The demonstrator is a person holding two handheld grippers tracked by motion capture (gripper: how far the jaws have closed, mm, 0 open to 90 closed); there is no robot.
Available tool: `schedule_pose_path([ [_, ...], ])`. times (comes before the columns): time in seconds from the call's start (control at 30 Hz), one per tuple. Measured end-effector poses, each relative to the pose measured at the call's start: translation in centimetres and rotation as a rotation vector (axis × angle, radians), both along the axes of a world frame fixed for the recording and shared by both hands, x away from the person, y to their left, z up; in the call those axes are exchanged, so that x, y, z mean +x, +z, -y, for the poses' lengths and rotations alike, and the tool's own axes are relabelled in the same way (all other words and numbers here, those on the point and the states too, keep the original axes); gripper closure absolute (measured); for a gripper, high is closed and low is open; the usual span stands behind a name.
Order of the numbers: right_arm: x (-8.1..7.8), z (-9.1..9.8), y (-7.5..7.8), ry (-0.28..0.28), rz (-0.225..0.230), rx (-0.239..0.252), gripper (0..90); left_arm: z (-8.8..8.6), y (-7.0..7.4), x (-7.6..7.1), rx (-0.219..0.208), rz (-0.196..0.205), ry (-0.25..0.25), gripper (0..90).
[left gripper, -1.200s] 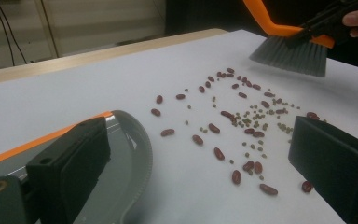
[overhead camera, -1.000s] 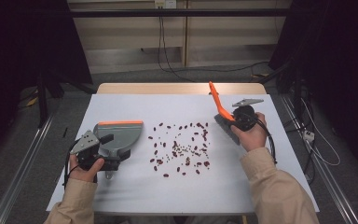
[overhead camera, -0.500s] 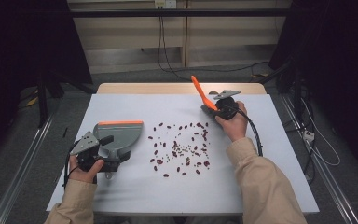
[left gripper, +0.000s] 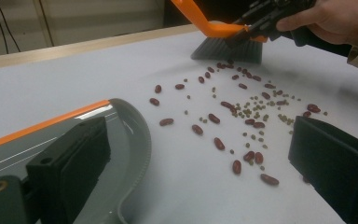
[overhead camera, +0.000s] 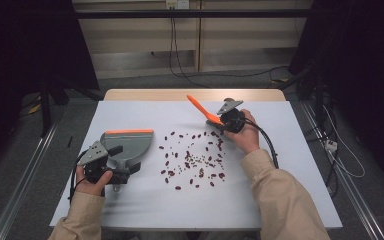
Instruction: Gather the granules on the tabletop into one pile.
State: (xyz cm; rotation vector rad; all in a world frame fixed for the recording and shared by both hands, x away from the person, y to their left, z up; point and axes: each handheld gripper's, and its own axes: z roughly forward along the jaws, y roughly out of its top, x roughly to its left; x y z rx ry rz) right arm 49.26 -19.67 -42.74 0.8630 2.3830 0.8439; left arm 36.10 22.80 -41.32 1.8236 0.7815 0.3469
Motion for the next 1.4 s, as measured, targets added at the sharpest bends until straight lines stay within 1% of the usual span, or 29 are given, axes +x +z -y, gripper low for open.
schedule_pose_path([
  [0.07,-0.3,-0.2,0.0,0.031,-0.001,-0.010,71.5,0.0,0.0,-0.1,-0.004,0.000,0.002,5.2],
  [0.17,-0.9,-0.5,0.2,0.065,-0.011,-0.021,71.4,0.0,0.0,0.0,0.002,0.003,0.001,5.2],
  [0.23,-1.3,-0.6,0.2,0.080,-0.022,-0.002,71.4,0.0,0.0,0.0,0.003,0.003,0.004,5.2],
  [0.3,-1.8,-0.7,0.3,0.107,-0.026,-0.010,71.4,0.0,0.0,0.0,0.001,0.003,0.005,5.2],
  [0.37,-2.1,-0.8,0.4,0.118,-0.032,-0.005,71.4,0.0,0.0,0.0,0.001,0.005,0.005,5.2],
  [0.43,-2.6,-0.8,0.4,0.141,-0.033,-0.014,71.3,0.0,0.0,-0.1,-0.004,0.008,0.006,5.2],
  [0.57,-3.4,-0.9,0.6,0.196,-0.043,-0.017,71.3,-0.1,0.1,-0.1,-0.004,0.008,0.008,5.2],
  [0.73,-4.5,-0.9,0.8,0.234,-0.060,-0.013,71.3,-0.1,0.1,-0.1,-0.004,0.009,0.011,5.3],
  [1.07,-6.5,-1.1,0.9,0.275,-0.059,-0.009,71.3,-0.1,0.1,-0.1,-0.005,0.012,0.015,5.2],
  [1.23,-7.5,-1.5,1.0,0.298,-0.063,-0.019,71.3,-0.1,0.2,-0.2,0.001,0.011,0.012,5.2],
  [1.3,-7.8,-1.6,1.2,0.299,-0.059,-0.027,71.4,-0.1,0.1,-0.2,0.001,0.010,0.012,5.3],
  [1.4,-8.0,-1.7,1.5,0.299,-0.046,-0.016,71.5,-0.1,0.2,-0.2,0.003,0.012,0.014,5.3],
])
